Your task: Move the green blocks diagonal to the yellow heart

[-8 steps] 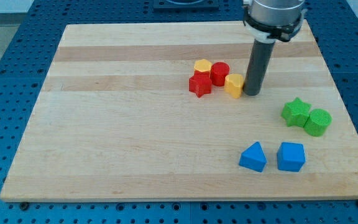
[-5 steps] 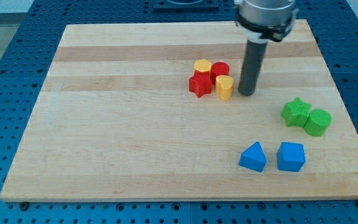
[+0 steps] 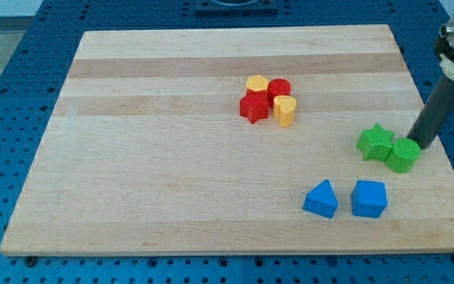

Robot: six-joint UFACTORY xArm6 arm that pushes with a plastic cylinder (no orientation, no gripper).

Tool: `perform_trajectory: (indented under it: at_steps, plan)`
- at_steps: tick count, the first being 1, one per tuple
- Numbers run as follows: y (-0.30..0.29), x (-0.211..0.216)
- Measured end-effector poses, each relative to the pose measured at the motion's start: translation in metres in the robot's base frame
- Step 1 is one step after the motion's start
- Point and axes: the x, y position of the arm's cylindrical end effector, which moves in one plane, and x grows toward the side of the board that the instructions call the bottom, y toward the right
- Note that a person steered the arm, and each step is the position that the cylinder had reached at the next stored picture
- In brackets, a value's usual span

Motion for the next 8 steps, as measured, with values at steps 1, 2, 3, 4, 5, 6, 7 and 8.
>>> perform_trajectory:
  at_steps: [1,2,3,4,5,6,7,8]
  plan:
    - [-0.001,0.015]
    - [-0.018,0.016]
    - [-0.036,0.020]
    - [-0.049,0.025]
    - [-0.058,0.026]
    - [-0.050,0.026]
    - [-0.017,0.019]
    - [-0.006,-0.002]
